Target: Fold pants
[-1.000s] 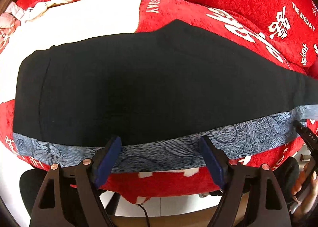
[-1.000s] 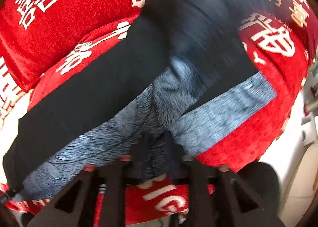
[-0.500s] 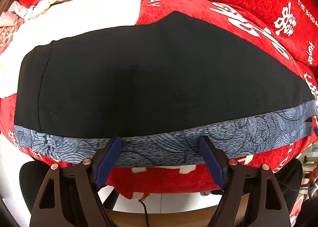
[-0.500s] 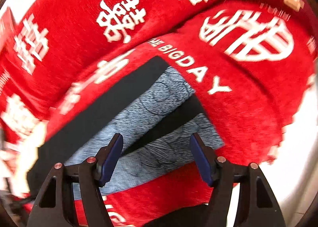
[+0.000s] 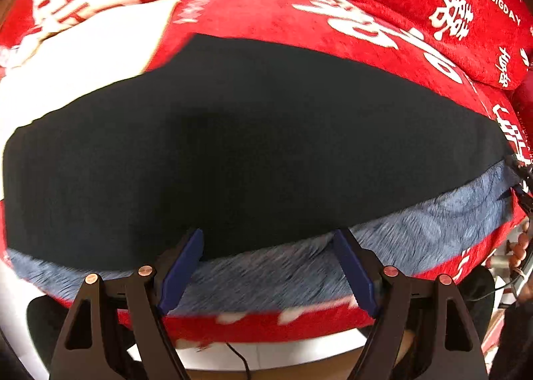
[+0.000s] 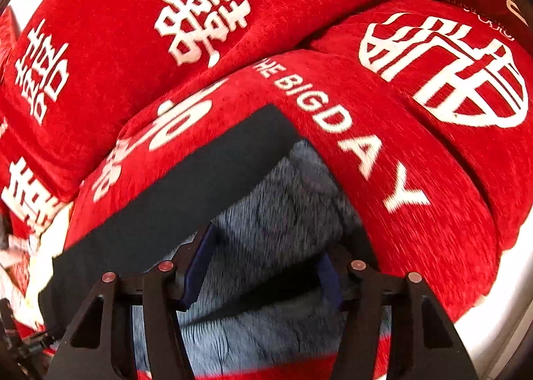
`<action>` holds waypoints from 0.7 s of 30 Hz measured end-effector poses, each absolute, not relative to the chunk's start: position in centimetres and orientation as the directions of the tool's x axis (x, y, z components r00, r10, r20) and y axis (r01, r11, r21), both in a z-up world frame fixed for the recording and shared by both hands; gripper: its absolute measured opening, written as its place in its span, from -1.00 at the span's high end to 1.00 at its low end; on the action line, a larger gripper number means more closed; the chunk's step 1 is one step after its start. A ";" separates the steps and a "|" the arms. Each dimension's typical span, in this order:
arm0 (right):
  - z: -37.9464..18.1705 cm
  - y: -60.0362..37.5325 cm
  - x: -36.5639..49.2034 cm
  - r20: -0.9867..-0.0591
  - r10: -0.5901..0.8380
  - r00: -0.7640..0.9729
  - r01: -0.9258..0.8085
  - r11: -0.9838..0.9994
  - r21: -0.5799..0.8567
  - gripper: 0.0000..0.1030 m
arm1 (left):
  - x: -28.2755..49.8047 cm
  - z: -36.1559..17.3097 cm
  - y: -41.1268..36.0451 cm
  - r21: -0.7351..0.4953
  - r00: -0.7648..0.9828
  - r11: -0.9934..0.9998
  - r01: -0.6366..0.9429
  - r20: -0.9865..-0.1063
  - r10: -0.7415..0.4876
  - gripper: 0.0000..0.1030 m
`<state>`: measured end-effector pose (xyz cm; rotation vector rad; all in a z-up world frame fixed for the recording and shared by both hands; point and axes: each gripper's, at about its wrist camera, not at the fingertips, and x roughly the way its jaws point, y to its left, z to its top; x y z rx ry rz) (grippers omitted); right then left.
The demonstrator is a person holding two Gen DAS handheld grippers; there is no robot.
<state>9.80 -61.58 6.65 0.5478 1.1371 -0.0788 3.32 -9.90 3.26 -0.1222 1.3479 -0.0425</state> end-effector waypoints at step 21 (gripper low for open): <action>20.5 -56.9 3.9 -0.776 0.016 0.631 0.272 0.932 0.240 0.87 | 1.4 3.5 5.5 0.129 0.214 0.926 -0.356 -0.953 0.215 -0.99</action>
